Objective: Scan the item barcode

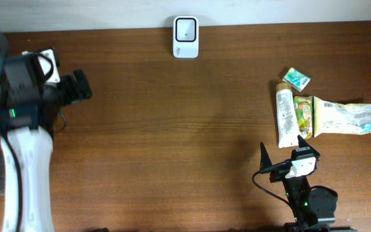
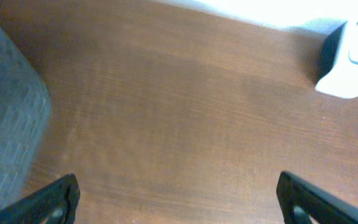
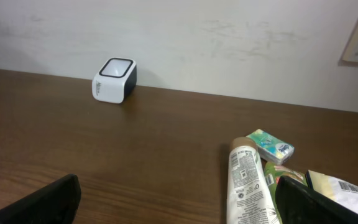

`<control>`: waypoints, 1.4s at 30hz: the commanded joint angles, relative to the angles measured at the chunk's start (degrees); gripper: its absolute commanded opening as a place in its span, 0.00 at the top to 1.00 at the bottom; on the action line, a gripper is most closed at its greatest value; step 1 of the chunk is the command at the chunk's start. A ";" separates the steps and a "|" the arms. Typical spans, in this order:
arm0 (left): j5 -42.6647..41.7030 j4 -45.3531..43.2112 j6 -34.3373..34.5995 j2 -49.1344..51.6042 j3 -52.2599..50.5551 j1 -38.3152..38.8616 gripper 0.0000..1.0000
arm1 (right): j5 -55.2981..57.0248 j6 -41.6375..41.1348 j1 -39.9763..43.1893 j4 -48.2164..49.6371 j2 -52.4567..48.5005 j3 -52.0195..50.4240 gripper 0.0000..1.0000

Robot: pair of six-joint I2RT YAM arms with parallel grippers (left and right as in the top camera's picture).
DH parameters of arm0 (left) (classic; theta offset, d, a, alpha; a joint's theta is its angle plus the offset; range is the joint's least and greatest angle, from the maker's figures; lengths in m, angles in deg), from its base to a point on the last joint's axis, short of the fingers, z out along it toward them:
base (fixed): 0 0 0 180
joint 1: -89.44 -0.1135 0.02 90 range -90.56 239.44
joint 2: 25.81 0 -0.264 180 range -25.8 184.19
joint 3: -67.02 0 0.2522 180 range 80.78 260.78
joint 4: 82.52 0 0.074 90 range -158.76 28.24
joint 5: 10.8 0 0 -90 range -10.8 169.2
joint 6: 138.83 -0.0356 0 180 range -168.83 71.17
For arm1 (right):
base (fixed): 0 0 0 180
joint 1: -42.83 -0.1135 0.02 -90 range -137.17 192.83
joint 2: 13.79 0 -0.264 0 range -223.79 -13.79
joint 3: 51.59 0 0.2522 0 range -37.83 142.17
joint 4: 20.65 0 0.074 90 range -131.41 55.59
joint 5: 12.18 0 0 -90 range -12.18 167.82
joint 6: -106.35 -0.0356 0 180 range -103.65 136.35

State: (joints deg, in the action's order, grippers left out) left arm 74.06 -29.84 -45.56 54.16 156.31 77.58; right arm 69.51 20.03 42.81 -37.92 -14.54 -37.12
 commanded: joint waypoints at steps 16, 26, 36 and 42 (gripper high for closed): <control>-3.65 -41.29 -18.43 -65.24 -71.73 8.41 0.01 | -0.28 0.39 0.46 -0.20 0.55 -0.39 0.01; 0.55 -34.49 -18.58 -79.52 -75.06 8.44 0.01 | -0.28 0.39 0.46 -0.22 0.55 -0.39 0.01; 0.50 -34.71 -18.56 -79.60 -75.01 7.96 0.01 | -0.28 0.37 0.46 -0.20 0.55 -0.39 0.01; 0.48 -34.73 -18.56 -79.58 -75.01 7.96 0.01 | -0.28 0.39 0.46 -0.20 0.55 -0.39 0.01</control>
